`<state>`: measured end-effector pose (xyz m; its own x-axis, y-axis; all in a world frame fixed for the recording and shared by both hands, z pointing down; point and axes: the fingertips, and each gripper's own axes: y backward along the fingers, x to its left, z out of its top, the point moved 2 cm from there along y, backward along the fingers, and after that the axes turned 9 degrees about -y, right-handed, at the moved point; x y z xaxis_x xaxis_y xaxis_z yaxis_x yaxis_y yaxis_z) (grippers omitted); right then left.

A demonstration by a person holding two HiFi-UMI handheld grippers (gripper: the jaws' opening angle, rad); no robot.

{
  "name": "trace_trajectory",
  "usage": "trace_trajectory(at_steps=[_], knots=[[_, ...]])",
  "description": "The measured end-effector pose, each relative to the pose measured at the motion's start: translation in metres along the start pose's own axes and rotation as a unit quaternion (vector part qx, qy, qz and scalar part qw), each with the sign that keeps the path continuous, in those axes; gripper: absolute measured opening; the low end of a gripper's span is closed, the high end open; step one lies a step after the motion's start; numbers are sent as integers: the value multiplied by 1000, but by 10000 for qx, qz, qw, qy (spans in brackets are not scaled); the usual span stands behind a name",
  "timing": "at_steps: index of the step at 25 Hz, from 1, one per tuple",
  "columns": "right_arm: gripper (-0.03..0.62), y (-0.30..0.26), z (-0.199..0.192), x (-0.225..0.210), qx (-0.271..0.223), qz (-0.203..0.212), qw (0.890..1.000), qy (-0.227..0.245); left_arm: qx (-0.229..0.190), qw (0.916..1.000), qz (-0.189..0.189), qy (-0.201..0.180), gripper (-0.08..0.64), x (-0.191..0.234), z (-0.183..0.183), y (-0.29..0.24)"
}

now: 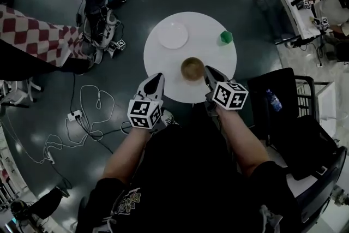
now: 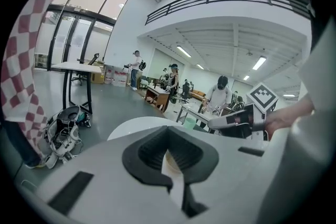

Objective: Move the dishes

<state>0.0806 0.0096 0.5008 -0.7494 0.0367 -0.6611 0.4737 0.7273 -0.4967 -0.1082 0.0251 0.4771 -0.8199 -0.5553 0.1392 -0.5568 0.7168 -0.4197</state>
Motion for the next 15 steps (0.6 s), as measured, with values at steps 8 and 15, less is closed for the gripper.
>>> trace_trajectory(at_steps=[8,15], knots=[[21,48,6,78,-635,603,9948,519,-216,9984,-511,130,6,-13,43,53],[21,94,-14,119,-932,675,9907,733,-159,9944,-1029,159,6,-34,49,95]])
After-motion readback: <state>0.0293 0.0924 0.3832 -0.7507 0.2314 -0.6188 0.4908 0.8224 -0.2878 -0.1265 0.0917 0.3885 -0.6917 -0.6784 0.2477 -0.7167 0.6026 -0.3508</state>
